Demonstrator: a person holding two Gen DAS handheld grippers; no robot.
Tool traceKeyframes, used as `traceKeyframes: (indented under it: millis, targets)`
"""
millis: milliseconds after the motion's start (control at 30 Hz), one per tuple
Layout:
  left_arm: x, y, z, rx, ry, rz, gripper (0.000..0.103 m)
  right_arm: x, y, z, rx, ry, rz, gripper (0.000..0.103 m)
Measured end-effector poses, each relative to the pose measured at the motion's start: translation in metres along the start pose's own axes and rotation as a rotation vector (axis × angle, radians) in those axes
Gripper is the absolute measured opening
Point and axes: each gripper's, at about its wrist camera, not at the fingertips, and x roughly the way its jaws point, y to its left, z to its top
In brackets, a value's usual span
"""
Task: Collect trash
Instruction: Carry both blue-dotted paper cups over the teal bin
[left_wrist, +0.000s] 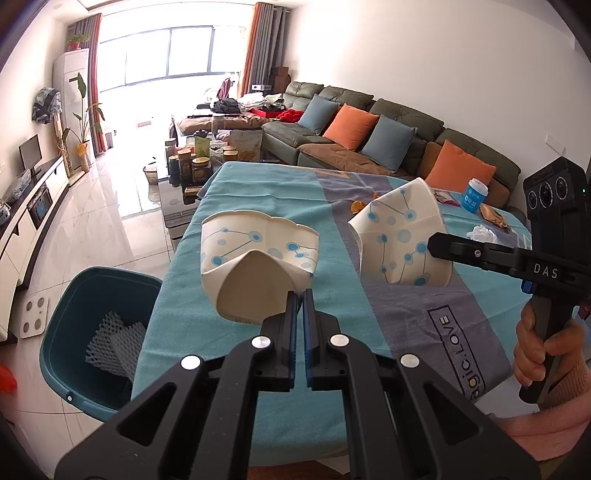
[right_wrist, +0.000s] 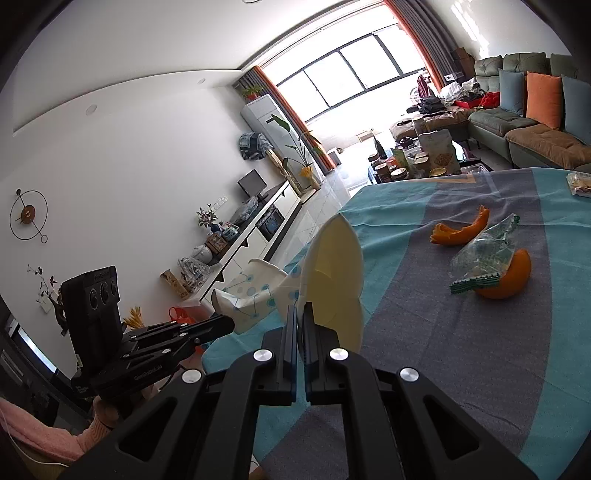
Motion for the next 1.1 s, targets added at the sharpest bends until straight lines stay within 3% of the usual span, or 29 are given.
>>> traceKeyframes:
  millis: [1100]
  targets:
    - [-0.024,0.072,-0.013,-0.150,-0.033,0.146,0.004,0.066,0.049,0.007,-0.078,0.106,0.108,0.002]
